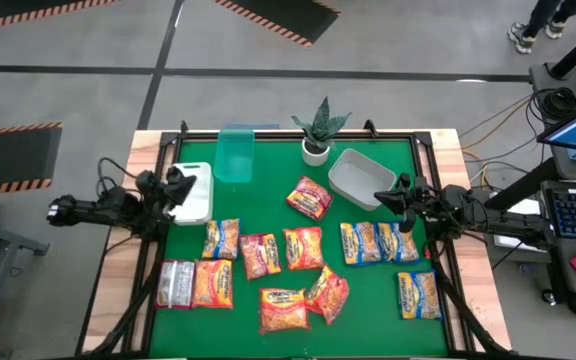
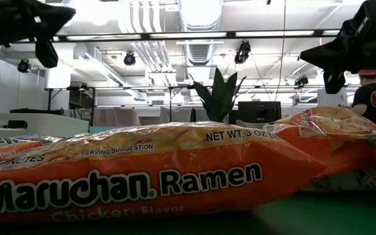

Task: Sort Maruchan noodles
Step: Put the orange noodle pack into the green bin

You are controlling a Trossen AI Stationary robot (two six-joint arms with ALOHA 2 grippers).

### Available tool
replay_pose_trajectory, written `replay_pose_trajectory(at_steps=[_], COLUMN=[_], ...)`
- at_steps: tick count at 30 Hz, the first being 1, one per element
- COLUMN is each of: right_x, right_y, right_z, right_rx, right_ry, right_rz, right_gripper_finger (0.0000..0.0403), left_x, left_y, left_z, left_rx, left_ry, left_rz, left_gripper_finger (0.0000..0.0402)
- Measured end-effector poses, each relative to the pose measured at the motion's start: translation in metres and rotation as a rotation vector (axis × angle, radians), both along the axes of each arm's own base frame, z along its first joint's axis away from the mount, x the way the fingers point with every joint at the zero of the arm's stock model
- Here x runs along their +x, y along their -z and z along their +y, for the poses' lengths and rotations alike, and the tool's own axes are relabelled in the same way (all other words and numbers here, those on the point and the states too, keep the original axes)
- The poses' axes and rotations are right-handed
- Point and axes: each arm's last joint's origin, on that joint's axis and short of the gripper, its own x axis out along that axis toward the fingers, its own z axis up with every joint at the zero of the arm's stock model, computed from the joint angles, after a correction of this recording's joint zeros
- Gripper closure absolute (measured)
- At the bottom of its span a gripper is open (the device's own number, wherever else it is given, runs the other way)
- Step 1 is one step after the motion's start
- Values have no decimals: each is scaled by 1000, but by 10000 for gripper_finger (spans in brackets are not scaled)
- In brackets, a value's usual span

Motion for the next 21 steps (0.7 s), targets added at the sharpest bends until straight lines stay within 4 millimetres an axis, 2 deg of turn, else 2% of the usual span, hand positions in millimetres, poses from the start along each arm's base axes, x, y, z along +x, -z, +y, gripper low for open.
replay_pose_trajectory(at_steps=[9, 21], right_x=[0, 0], right_y=[0, 0], right_z=[0, -1], right_rx=[-2, 27], right_ry=[0, 50], right_rz=[1, -6], right_gripper_finger=[394, 394], left_x=[-2, -8], left_y=[-7, -15], left_z=[0, 1], left_rx=[60, 259], left_ry=[-48, -217], left_rz=[-54, -65], left_gripper_finger=[402, 402])
